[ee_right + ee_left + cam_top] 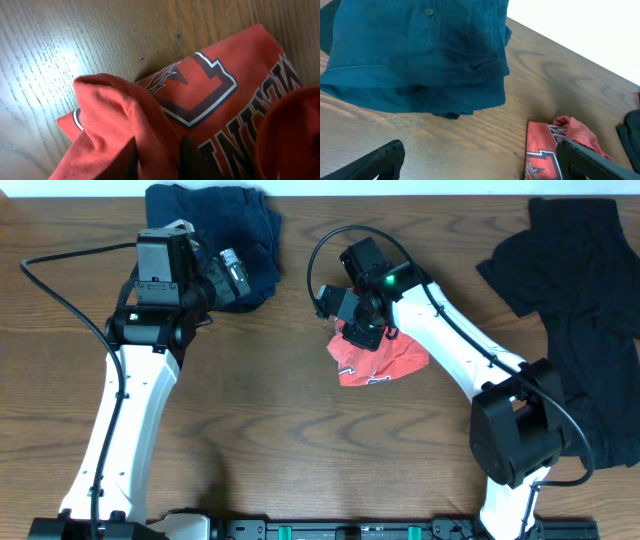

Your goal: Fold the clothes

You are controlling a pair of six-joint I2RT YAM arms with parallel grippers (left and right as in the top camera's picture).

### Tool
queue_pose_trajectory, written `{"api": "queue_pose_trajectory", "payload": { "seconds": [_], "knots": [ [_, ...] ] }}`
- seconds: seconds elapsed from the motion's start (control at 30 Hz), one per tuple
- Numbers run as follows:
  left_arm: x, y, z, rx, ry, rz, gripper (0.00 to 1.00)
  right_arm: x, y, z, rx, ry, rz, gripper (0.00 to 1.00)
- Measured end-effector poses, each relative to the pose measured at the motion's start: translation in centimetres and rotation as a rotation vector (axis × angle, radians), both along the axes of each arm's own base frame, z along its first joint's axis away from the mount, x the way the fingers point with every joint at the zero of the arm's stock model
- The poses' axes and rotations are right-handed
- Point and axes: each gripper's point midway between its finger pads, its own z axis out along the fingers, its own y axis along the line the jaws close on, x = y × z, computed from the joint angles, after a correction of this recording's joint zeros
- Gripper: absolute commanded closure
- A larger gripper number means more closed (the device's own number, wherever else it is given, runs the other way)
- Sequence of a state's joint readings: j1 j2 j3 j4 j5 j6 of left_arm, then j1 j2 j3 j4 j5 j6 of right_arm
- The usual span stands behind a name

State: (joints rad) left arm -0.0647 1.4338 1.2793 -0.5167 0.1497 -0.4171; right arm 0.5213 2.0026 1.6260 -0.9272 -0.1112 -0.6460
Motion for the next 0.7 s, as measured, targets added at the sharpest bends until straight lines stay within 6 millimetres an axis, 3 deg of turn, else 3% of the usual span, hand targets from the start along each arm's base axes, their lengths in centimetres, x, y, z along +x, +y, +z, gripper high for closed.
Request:
{"api": "queue_pose_trajectory", "payload": {
  "seconds": [0.1, 0.3, 0.4, 0.57, 0.7],
  "knots": [
    [0.0, 0.0, 0.0, 0.0, 0.0, 0.0, 0.02, 0.0, 0.0, 0.0, 0.001, 0.002, -0.012, 0.78],
    [0.0, 0.0, -0.1, 0.0, 0.002, 0.0, 0.02, 0.0, -0.2, 0.3, 0.0, 0.004, -0.043, 0.46],
    [0.1, 0.0, -0.3, 0.001, 0.008, 0.0, 0.02, 0.1, -0.2, 0.9, 0.006, -0.012, -0.041, 0.43],
    [0.2, 0.0, -0.8, 0.001, 0.02, 0.0, 0.02, 0.1, -0.2, 1.8, 0.017, -0.027, -0.043, 0.52],
    [0.2, 0.0, -0.8, 0.001, 0.021, 0.0, 0.02, 0.0, -0.2, 1.8, 0.015, -0.024, -0.046, 0.69]
  ]
}}
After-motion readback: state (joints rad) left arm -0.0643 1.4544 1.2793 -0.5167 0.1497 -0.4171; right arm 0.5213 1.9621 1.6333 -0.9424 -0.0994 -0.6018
